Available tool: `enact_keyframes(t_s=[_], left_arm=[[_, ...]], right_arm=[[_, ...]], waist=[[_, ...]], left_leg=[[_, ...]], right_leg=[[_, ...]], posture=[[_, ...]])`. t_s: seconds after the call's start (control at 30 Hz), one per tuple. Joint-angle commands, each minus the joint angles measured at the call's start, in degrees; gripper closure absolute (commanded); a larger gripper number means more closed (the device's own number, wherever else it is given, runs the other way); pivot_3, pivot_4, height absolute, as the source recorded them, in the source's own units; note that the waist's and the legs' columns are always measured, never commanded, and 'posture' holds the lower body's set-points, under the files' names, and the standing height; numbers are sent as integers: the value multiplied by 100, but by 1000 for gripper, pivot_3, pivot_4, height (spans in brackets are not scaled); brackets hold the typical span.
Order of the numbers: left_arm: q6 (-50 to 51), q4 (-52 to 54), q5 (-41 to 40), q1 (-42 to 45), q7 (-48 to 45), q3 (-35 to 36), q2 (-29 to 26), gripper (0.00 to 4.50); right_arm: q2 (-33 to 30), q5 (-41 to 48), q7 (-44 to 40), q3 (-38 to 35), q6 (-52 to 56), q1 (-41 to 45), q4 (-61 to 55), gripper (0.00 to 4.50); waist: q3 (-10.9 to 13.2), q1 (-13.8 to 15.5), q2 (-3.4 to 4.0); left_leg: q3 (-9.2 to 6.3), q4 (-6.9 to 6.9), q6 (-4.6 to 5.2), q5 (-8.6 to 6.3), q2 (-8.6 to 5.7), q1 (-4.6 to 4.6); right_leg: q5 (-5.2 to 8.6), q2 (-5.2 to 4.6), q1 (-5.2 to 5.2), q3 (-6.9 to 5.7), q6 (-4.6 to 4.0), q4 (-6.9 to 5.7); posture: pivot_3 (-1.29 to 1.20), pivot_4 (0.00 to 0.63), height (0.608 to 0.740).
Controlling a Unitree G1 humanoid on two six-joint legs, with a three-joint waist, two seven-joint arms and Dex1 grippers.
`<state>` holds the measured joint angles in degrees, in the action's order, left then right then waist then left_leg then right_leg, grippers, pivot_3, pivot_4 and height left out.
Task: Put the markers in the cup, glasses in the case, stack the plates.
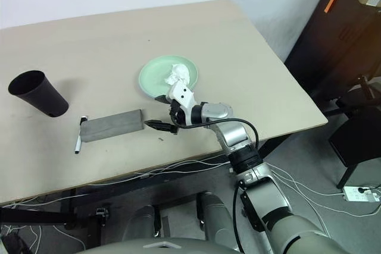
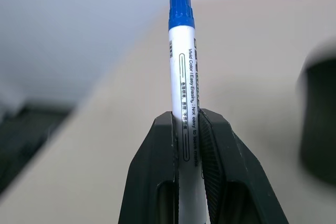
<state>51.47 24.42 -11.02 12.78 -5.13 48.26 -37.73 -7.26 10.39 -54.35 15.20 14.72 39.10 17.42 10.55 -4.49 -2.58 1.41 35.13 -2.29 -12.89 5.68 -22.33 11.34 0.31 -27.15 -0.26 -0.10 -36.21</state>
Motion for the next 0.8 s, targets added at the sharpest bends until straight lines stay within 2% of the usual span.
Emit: enact_keyframes(t_s=[0.03,0.27,0.47,0.63,0.8], left_arm=[[-1114,-304,-130,385,-198,-106,-74,4234],[-2975,-1725,-348,1355,-877,-1014,-12,4234],[-4482,-3463,14,1747,-1168,-1883,73,4234],[-5102,-4245,124,1749,-1096,-2133,141,4234],[-5357,-4437,123,1613,-968,-2192,155,4234]], right_arm=[[75,95,89,-152,-123,172,-67,0],[89,47,353,-203,-146,81,-160,0],[-33,-26,599,-219,-80,-72,-351,0],[-188,-12,722,-268,-4,-172,-536,0],[-240,-12,820,-265,7,-199,-585,0]], waist=[[0,33,0],[-1,129,-1],[0,149,0],[0,189,0],[0,199,-1]], left_leg=[[3,0,0,0,0,0],[7,5,1,1,0,-3],[12,2,3,2,1,-1],[17,2,3,2,2,-4],[17,3,3,2,2,-4]], right_leg=[[-1,0,0,2,1,0],[-6,0,2,2,9,2],[-17,3,0,4,27,0],[-18,3,-4,5,29,0],[-18,3,-3,5,30,0]], posture=[[0,150,733],[0,150,733],[0,150,733],[0,150,733],[0,150,733]])
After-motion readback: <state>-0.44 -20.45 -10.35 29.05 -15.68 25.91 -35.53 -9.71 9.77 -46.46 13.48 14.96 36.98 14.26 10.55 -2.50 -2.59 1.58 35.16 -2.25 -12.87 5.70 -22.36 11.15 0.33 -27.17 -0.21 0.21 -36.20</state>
